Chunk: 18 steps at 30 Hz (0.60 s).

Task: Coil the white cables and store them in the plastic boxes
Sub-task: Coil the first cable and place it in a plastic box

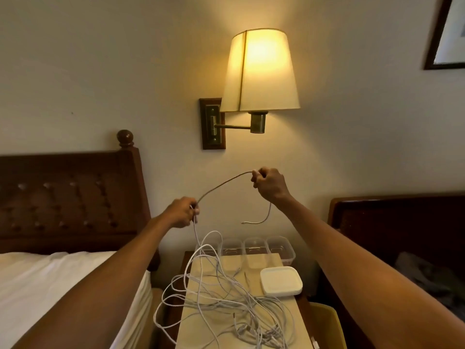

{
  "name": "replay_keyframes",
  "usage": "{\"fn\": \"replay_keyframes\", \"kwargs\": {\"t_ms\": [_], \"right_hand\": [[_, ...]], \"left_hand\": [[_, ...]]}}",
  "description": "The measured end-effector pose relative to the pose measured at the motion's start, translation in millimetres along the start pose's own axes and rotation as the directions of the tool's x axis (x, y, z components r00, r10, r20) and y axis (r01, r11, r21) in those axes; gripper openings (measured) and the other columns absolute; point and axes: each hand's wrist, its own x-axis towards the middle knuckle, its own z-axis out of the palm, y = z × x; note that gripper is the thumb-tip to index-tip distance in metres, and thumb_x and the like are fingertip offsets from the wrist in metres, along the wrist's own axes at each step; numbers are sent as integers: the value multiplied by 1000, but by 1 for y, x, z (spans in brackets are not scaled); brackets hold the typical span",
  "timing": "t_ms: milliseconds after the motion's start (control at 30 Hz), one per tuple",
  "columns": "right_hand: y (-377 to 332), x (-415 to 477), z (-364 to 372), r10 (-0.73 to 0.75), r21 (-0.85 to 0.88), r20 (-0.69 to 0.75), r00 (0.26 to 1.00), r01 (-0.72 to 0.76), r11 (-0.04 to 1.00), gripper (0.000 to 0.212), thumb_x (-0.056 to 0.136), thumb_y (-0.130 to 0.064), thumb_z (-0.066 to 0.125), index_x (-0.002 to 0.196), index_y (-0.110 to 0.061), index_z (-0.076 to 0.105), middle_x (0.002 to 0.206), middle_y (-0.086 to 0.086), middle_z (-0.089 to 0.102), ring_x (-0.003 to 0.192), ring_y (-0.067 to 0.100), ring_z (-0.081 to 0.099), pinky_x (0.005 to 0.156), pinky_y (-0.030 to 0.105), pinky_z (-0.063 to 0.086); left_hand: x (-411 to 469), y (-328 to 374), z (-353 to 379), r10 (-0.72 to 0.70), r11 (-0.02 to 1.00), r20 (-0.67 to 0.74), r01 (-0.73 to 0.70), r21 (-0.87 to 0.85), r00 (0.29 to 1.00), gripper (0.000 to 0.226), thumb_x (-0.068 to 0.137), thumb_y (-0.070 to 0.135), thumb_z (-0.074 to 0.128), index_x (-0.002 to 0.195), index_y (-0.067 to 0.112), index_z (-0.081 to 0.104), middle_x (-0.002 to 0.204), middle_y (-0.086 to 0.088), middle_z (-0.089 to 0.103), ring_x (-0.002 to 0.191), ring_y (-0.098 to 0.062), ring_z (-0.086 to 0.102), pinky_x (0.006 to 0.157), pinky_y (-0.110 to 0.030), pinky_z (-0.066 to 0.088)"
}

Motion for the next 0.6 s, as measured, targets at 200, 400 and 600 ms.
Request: {"fn": "replay_keyframes", "kwargs": {"t_ms": [200,400,600], "right_hand": [[23,-1,-1,110,11,34,993,-110,994,29,100,-29,50,84,-13,67,76,3,71,73,21,68,83,45,57],[3,1,-3,42,-34,102,994,-39,999,39,98,-33,54,129,-9,52,117,9,65,101,25,63,88,39,54],[-37,8,8,-190,-55,99,977,196,979,60,95,-42,57,141,-8,40,129,14,61,113,30,61,91,42,53]], "left_hand": [[13,30,-39,16,983,-404,-88,-160,915,21,97,6,56,78,10,63,77,-15,71,65,-27,72,64,-40,62],[16,72,-52,190,943,-537,-305,-133,822,13,96,12,63,95,2,70,83,-13,72,68,-20,71,71,-35,62],[16,101,-45,350,921,-390,-388,-21,852,20,90,6,68,109,5,72,94,-5,72,78,-11,70,72,-17,53]]}}
